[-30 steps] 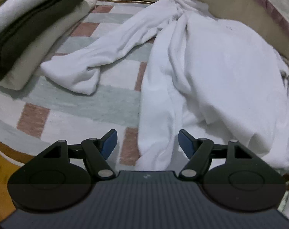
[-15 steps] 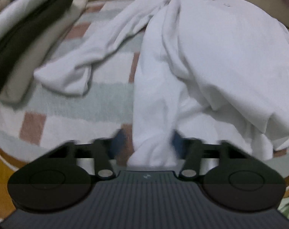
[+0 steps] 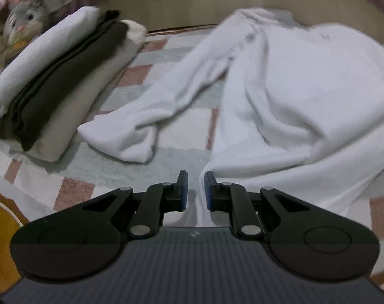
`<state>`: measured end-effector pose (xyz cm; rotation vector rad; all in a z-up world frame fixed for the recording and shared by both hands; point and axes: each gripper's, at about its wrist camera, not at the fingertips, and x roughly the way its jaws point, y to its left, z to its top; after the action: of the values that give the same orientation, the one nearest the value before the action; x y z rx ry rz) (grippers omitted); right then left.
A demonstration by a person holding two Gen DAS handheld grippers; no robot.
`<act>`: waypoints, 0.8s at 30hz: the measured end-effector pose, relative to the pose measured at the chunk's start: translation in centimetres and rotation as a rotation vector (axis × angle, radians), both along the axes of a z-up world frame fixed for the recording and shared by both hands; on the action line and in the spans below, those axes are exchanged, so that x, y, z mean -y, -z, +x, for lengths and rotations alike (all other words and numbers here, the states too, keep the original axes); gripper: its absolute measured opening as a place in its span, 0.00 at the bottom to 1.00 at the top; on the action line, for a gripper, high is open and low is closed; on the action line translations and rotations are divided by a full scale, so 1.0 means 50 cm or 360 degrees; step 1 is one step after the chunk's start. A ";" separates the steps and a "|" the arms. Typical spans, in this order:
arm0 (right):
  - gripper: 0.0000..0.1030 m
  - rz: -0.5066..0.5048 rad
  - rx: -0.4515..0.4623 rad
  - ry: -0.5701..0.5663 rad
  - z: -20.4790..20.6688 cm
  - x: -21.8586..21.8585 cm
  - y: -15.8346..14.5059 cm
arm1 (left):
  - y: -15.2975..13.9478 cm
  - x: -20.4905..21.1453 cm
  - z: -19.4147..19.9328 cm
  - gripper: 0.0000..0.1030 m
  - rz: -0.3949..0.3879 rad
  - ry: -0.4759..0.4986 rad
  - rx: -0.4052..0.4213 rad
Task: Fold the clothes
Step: 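Lay the shirt flat on the rug and release with both grippers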
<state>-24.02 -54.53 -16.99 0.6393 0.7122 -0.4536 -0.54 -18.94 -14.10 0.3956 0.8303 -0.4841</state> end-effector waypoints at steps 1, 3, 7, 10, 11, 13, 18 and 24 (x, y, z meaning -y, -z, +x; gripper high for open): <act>0.05 0.0025 0.0010 0.0022 0.005 0.004 0.008 | 0.000 -0.003 0.007 0.14 -0.0025 -0.0020 -0.0008; 0.05 0.0058 0.0019 0.0055 0.016 0.005 0.022 | 0.000 -0.006 0.018 0.16 -0.0061 -0.0052 -0.0019; 0.06 0.0024 -0.0020 0.0062 0.029 -0.001 0.038 | -0.008 -0.008 0.015 0.17 -0.0138 -0.0040 -0.0029; 0.06 0.0004 -0.0024 0.0060 0.044 0.004 0.047 | -0.028 -0.002 -0.011 0.19 -0.0251 0.0093 0.0012; 0.06 -0.0002 -0.0019 0.0061 0.047 0.010 0.050 | -0.032 0.005 -0.026 0.24 -0.0270 0.0170 0.0025; 0.06 0.0044 0.0005 0.0084 0.054 0.022 0.065 | -0.040 0.021 -0.056 0.33 -0.0309 0.0325 0.0053; 0.08 0.0212 0.0063 0.0161 0.048 0.042 0.088 | -0.007 0.077 -0.129 0.41 -0.0165 0.0660 0.0037; 0.38 0.0503 0.0142 0.0355 -0.021 0.056 0.072 | 0.054 0.120 -0.143 0.49 0.0008 0.0766 -0.0039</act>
<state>-25.05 -57.33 -20.57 1.0373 0.6351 -0.5185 -7.70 -24.92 -16.79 0.5990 0.7583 -0.9343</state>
